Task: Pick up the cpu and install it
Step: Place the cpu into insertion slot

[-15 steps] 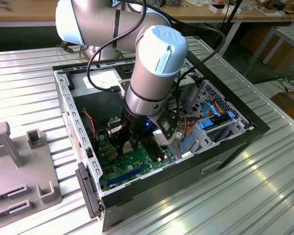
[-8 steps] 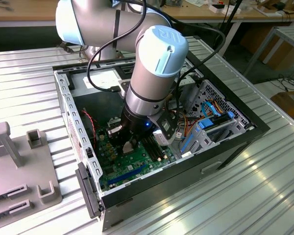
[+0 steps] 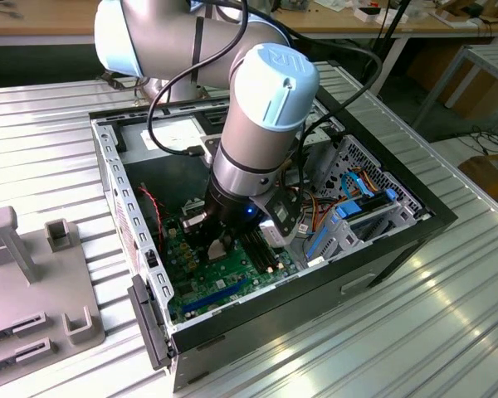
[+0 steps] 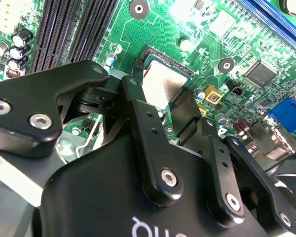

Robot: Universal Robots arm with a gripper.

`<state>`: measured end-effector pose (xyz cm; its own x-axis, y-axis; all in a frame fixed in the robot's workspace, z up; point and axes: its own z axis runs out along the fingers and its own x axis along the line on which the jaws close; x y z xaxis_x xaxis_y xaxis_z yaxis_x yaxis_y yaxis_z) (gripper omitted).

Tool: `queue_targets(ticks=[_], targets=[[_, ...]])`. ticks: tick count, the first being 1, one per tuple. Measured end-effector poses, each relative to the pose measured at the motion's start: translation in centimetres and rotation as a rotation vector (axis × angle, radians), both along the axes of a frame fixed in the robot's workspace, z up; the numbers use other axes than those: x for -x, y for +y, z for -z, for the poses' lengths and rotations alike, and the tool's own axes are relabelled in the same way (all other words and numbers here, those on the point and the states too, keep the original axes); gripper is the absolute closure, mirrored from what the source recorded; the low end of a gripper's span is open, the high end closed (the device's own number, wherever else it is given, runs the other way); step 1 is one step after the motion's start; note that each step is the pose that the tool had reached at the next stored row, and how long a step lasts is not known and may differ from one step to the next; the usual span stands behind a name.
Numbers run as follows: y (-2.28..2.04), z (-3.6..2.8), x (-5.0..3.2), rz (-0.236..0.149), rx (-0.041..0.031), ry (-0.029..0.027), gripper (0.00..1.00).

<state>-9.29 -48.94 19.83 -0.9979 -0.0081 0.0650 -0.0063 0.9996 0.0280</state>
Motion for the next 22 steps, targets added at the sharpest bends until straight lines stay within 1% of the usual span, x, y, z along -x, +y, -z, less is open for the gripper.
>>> queue_targets(ticks=[1,2,9,10,11,13,14,15,17,18,19,20,21,22], targets=[[0.01,0.04,-0.03,0.000,-0.0007,-0.0011,0.46],[0.01,0.01,-0.02,0.000,-0.0002,-0.0006,0.40],[0.00,-0.01,-0.03,0.000,0.0001,-0.0005,0.40],[-0.01,-0.09,-0.03,0.000,0.0005,-0.0003,0.40],[0.00,-0.27,-0.03,0.000,0.0003,0.0002,0.40],[0.00,-0.86,-0.03,0.000,0.0002,0.0021,0.40],[0.00,-1.34,-0.03,0.000,0.0001,0.0034,0.40],[0.00,-1.65,-0.03,0.000,0.0000,0.0044,0.40],[0.00,-2.04,-0.03,0.000,0.0001,0.0066,0.40],[0.01,-2.06,-0.03,0.000,-0.0002,0.0068,0.40],[0.01,-2.06,-0.03,0.000,-0.0003,0.0070,0.41],[0.01,-2.08,-0.03,0.000,-0.0003,0.0074,0.47],[0.00,-2.11,-0.03,0.000,0.0000,0.0078,0.47],[0.00,-2.12,-0.03,0.000,0.0000,0.0079,0.54]])
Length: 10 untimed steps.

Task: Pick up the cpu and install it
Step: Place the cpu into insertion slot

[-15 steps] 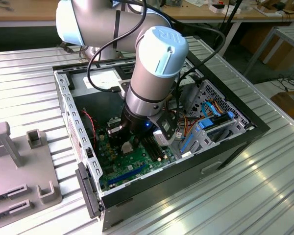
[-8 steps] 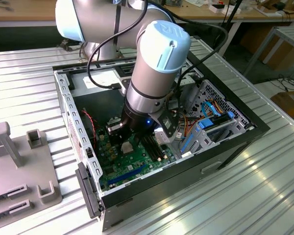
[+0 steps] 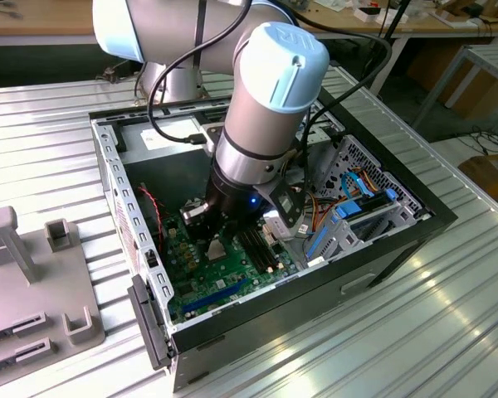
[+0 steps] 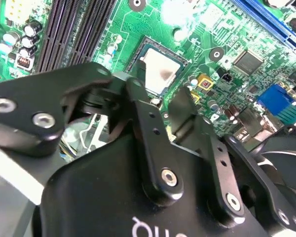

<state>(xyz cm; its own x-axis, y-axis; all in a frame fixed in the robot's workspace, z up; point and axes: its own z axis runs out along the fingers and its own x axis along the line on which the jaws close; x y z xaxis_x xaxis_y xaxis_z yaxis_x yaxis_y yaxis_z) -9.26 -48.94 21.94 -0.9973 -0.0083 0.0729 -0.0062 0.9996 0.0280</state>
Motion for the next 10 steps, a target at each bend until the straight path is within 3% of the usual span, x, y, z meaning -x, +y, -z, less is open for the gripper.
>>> queue_targets(ticks=[2,4,5,7,10], targets=[[0.00,-0.03,0.00,0.000,0.0001,0.0002,0.66],[0.00,-0.03,0.00,0.000,0.0000,0.0001,0.66],[0.00,-0.03,0.00,0.000,0.0001,0.0002,0.78],[0.00,-0.03,0.00,0.000,0.0000,0.0001,0.89],[0.00,-0.04,0.00,0.000,0.0001,0.0002,0.89]])
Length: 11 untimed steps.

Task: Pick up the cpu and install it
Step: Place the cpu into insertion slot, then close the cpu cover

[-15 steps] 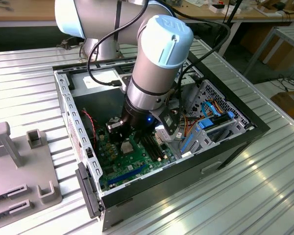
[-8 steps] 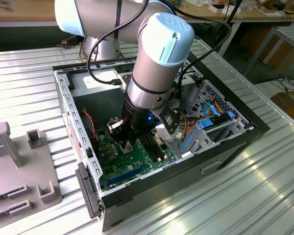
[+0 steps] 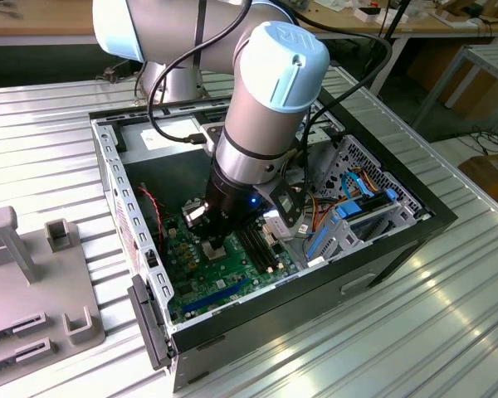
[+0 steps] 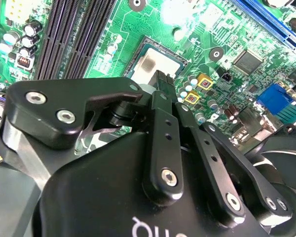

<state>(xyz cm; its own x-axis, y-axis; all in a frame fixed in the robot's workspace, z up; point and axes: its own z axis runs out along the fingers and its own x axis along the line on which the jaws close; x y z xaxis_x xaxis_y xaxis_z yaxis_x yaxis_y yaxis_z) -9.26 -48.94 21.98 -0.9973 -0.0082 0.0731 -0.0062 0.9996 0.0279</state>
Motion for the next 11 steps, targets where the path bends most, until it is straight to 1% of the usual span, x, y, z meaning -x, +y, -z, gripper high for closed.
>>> queue_targets(ticks=[11], targets=[[0.00,-0.07,0.00,0.000,0.0000,0.0000,0.89]])
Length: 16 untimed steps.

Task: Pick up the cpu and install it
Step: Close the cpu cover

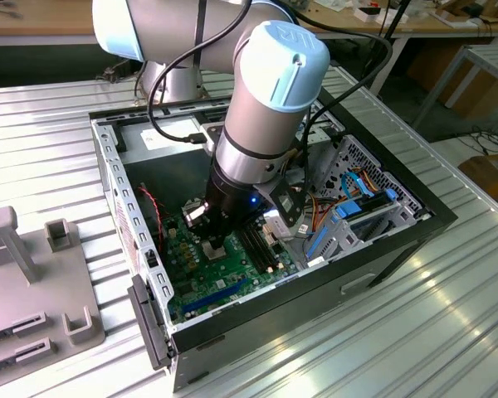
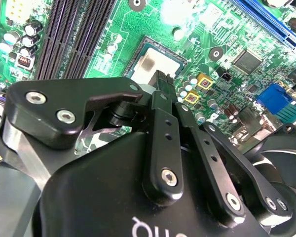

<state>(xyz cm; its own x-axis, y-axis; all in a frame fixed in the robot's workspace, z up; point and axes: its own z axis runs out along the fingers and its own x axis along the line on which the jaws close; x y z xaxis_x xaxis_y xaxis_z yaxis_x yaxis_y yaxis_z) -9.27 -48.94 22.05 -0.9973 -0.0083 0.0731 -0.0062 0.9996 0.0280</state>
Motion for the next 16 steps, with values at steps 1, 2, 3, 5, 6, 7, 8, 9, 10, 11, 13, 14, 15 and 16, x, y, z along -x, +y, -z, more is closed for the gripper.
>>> queue_targets(ticks=[1,2,3,5,6,7,8,9,10,11,13,14,15,16], targets=[[0.00,0.00,0.00,0.000,0.0000,0.0000,0.89],[0.00,0.00,0.00,0.000,0.0000,0.0000,0.89],[0.00,0.00,0.00,0.000,0.0000,0.0000,0.89],[0.00,-0.05,0.00,-0.006,0.0002,0.0001,0.89],[0.00,-0.12,0.00,-0.019,0.0000,0.0001,0.89],[0.00,-0.18,0.00,-0.033,-0.0002,0.0000,0.89],[0.00,-0.25,0.00,-0.044,-0.0002,0.0001,0.89],[-0.01,-0.34,0.00,-0.053,-0.0002,0.0002,0.89],[-0.01,-0.46,0.00,-0.063,-0.0009,0.0000,0.89],[0.00,-0.59,0.00,-0.072,-0.0017,0.0000,0.89],[0.00,-1.01,0.00,-0.106,-0.0024,0.0000,0.89],[0.00,-1.10,0.00,-0.117,-0.0025,0.0000,0.89],[0.00,-1.10,0.00,-0.121,-0.0027,-0.0001,0.89],[0.00,-1.10,0.00,-0.121,-0.0026,-0.0001,0.89]])
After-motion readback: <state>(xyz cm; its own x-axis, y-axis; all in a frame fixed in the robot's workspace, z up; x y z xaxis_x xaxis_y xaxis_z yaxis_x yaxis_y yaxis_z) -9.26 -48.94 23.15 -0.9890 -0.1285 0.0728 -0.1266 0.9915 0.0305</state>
